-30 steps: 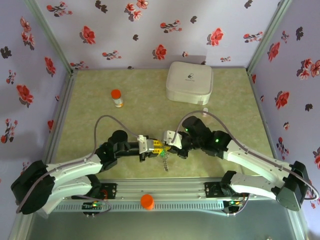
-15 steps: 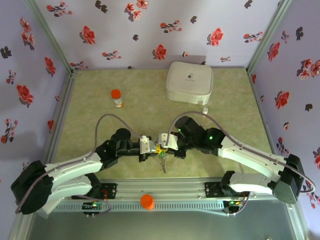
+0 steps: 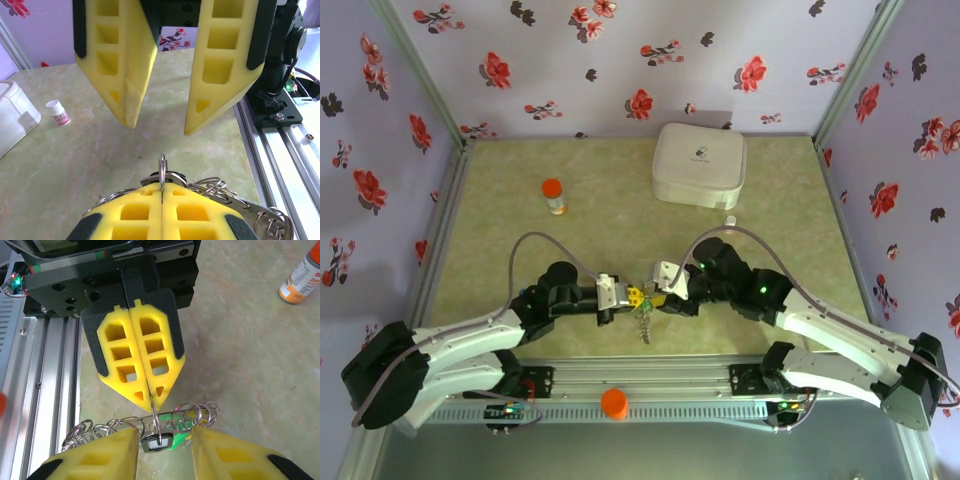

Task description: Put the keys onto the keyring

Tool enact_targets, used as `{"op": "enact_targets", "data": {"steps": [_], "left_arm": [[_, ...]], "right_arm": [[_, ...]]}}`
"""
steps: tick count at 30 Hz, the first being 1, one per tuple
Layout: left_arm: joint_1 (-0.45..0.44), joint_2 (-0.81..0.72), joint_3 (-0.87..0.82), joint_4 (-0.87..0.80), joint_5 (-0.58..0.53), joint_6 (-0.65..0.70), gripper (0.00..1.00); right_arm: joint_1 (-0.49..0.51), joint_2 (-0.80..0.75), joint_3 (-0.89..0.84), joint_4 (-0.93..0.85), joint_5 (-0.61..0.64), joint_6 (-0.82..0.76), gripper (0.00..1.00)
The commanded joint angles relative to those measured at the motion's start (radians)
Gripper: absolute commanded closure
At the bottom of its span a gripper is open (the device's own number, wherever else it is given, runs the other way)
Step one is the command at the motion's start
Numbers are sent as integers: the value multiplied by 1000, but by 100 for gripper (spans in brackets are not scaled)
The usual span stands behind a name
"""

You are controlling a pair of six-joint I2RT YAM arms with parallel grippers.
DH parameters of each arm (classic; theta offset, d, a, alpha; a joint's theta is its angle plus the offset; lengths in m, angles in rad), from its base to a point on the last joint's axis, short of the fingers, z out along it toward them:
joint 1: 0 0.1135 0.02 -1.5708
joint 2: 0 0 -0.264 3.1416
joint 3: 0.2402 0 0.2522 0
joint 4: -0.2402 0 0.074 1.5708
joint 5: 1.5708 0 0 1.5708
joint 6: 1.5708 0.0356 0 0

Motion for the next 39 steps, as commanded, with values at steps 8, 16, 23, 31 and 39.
{"op": "enact_targets", "data": {"steps": [8,16,23,31,39], "left_arm": [[-5,-2,-26,174,-8,-42,100],[-5,-16,-57,174,-6,-50,100],[-5,-39,-38,95,-50,-48,78],[-13,-51,73,-166,-37,62,80],[-14,-22,123,-253,-24,126,88]], "right_arm": [[-6,31,-84,199,-31,71,70],[-6,58,-80,220,-48,75,89],[-5,72,-19,111,-43,18,100],[3,113,80,-48,-32,-54,100],[33,145,126,-75,-28,-75,100]]}}
